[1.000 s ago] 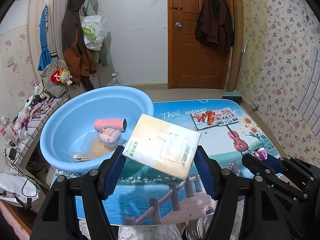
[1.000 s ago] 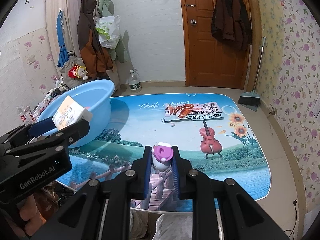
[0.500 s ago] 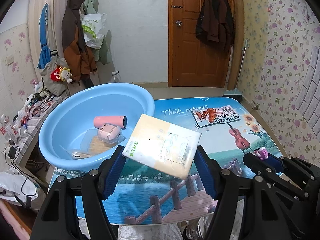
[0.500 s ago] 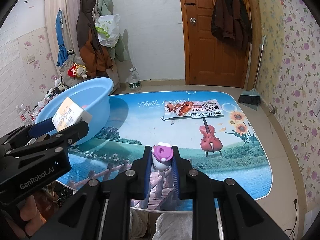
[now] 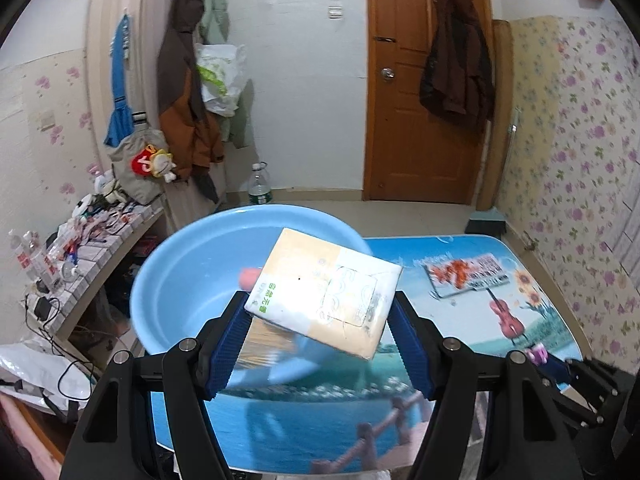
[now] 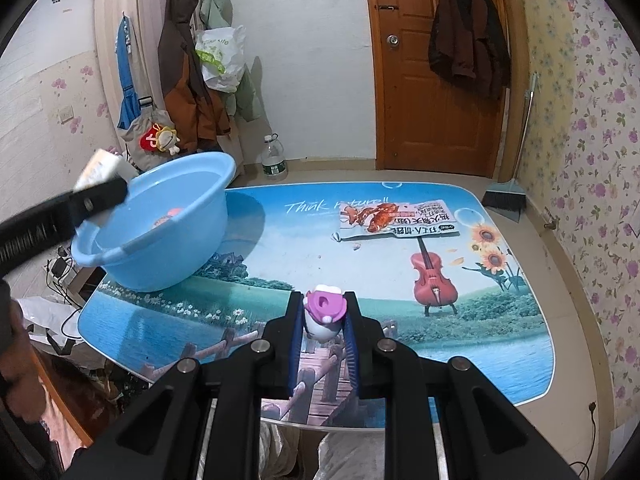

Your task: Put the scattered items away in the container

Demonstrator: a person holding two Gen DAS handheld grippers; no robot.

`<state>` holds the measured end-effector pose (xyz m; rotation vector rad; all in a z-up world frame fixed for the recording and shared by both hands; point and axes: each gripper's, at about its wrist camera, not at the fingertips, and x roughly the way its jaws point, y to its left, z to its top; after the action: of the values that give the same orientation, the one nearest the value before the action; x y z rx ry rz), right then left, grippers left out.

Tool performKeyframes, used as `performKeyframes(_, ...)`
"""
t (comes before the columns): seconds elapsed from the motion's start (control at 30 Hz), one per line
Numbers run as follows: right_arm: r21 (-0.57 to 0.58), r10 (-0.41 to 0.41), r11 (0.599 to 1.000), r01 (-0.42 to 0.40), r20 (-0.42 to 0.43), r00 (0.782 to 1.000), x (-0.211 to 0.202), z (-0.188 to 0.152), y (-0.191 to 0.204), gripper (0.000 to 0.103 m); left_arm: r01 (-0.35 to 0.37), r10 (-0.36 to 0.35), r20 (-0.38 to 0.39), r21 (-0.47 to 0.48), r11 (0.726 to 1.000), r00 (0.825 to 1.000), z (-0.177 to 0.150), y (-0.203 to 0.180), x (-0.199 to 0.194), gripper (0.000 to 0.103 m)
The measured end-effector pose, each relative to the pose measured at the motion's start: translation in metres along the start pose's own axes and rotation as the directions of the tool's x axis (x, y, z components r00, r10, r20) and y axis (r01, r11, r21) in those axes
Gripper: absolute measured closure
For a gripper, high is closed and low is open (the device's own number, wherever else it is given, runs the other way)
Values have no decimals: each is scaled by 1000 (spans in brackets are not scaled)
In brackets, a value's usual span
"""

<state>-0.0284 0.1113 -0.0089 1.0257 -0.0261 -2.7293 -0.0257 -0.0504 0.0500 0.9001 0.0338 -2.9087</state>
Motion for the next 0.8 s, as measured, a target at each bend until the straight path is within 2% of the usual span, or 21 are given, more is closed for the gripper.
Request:
performKeyframes(0.33, -14, 1, 1000, -1, -27, 1000, 15, 0, 6, 83, -64, 64, 4, -34, 997, 998, 13, 39, 17, 35)
performKeyframes(0.8, -15, 8, 1000, -8, -41, 999, 33, 8, 14, 83, -77, 72, -102, -42, 996, 992, 8, 61, 70, 35)
